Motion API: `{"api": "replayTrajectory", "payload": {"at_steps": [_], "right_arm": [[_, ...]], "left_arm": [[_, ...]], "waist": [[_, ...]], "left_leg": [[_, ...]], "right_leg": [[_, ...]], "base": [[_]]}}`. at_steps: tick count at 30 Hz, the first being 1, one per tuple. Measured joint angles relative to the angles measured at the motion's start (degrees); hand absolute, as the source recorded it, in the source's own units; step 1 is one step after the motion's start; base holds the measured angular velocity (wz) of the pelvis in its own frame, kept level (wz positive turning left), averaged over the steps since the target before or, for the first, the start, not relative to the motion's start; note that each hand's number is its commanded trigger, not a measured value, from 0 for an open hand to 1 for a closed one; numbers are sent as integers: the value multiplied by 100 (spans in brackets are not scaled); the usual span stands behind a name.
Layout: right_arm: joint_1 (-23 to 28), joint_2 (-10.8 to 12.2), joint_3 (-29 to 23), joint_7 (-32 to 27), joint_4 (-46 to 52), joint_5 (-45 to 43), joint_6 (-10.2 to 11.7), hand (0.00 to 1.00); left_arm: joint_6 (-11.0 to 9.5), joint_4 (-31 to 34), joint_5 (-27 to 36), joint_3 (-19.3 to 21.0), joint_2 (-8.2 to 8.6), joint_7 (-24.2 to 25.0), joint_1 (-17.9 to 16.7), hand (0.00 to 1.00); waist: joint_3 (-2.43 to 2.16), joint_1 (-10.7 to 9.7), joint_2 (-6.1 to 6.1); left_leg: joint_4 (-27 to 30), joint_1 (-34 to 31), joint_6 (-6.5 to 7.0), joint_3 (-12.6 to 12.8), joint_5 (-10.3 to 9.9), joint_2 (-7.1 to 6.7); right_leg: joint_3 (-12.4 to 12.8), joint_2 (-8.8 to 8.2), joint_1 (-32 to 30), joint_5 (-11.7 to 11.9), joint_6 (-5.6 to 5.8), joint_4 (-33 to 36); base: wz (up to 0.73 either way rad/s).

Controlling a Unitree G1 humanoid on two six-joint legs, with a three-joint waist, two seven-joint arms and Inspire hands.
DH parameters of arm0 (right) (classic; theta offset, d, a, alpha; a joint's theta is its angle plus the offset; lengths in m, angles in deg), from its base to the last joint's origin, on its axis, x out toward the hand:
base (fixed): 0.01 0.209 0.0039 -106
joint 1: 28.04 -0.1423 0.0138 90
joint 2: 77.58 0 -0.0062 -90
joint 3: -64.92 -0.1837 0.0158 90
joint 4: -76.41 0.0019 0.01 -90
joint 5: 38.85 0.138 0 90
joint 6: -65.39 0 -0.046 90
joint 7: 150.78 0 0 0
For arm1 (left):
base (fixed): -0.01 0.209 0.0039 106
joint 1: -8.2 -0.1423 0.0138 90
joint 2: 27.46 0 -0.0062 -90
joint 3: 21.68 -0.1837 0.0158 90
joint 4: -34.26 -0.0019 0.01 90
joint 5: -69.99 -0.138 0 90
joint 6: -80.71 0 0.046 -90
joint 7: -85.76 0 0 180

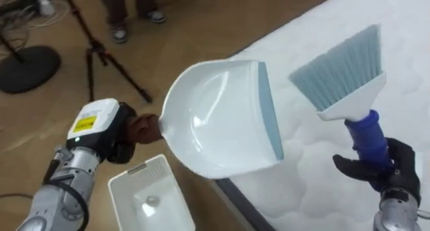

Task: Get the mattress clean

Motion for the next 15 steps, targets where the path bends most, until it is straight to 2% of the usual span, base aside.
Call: {"api": "replayTrajectory", "payload": {"at_steps": [1,2,3,4,5,6,7,8,9,11,13,15], "right_arm": [[0,2,1,-16,1,11,1,0],[6,20,13,-60,2,6,1,0],[10,28,11,-79,2,13,1,0],[10,29,11,-81,0,29,0,0],[4,30,12,-77,0,42,-1,0],[-12,49,19,-13,2,37,-1,0],[-18,53,18,27,2,44,0,0],[-5,59,15,74,3,50,-1,0],[11,59,2,94,4,52,-1,0],[22,87,-28,150,24,44,-2,0],[29,214,-31,204,105,50,-3,0],[63,249,-32,267,241,19,-3,0]], "left_arm": [[10,4,88,-11,55,-38,-46,100],[19,5,315,-56,74,-99,-74,100],[30,4,543,-76,76,-139,-22,100],[37,5,659,-78,101,-168,-16,100],[93,5,802,-81,219,-241,-34,100],[134,-2,894,-78,293,-263,-66,100],[143,-25,911,-80,318,-262,-63,100],[146,-32,1003,-92,343,-261,-62,100],[143,-32,1065,-105,356,-260,-59,100],[110,-32,1283,-112,465,-258,-71,100],[116,-32,1452,-119,482,-255,-143,100],[146,-32,1536,-239,509,-255,-157,100]], "waist": [[2,-11,-12],[-9,-15,-84],[10,-79,-231],[10,-91,-286],[15,-34,-328],[9,14,-339],[8,-31,-335],[6,-189,-330],[2,-277,-338],[-1,-418,-350],[-6,-486,-344],[-41,-524,-287]], "left_leg": [[-30,87,-23,129,-17,-5],[-53,194,-58,310,-42,-66],[-17,233,-73,347,-51,-158],[22,225,-76,257,-51,-191],[60,179,-90,-379,-44,-233],[132,141,-115,-1002,-44,-250],[171,135,-124,-1226,-49,-248],[231,139,-130,-1485,-53,-244],[234,158,-134,-1534,-56,-251],[314,224,-217,-1590,-108,-208],[444,268,-307,-1591,-187,-101],[645,272,-389,-1618,-321,54]], "right_leg": [[-158,-121,121,-143,86,161],[-265,-354,308,-388,291,321],[-155,-464,323,-536,354,214],[-76,-441,311,-565,313,113],[106,-366,315,-548,270,-65],[182,-283,447,-487,168,-253],[184,-255,506,-453,131,-364],[183,-229,598,-401,126,-455],[192,-226,614,-401,126,-454],[410,-139,608,-387,119,-451],[541,-21,617,-353,79,-477],[713,152,547,-305,27,-504]], "base": [[-134],[-98],[-87],[-104],[-138],[-139],[-88],[-28],[-24],[-50],[-55],[-54]]}}
